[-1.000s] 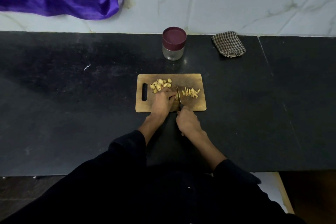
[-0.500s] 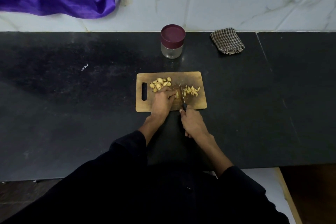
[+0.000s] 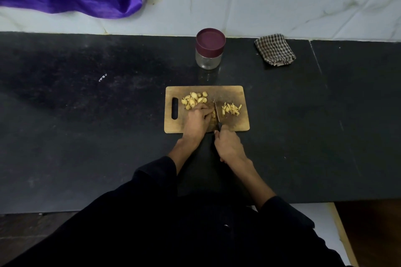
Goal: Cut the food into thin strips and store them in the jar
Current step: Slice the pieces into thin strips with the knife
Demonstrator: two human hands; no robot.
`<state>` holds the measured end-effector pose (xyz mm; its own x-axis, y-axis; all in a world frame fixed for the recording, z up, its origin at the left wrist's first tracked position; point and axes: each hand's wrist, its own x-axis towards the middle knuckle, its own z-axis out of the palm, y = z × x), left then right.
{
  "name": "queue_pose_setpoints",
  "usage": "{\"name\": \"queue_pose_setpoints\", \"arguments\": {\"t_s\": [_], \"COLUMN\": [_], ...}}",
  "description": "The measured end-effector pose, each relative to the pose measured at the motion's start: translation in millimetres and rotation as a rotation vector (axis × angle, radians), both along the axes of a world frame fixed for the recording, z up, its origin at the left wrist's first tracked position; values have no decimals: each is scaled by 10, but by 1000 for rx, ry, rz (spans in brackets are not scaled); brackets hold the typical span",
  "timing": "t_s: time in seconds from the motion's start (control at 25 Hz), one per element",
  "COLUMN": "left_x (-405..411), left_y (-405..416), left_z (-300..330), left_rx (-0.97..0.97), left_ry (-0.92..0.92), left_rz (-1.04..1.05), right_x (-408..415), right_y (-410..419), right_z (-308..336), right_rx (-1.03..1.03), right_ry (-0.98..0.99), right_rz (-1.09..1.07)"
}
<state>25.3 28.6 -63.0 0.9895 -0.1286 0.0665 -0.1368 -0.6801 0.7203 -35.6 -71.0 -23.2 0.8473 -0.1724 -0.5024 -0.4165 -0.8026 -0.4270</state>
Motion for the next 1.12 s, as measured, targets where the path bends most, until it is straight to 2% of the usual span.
{"name": "queue_pose_setpoints", "arguments": {"t_s": [0.32,0.72,0.84,1.12], "left_x": [-3,-37,-40,-57], "left_y": [-9,-43,-31,-25], "left_z": [20,2,-5,35], "left_rx": [19,43,41,12], "left_ry": [14,8,0,-8], "left_rz": [-2,29,24,27], "right_x": [137,-109,-214,-126], "right_y": [0,-55,-94,-191], "right_z": [-10,-30,-49,17], "right_rx": [-31,-80,-67,15], "right_ry": [8,84,122,59], "right_rz": [7,20,21,-94]}}
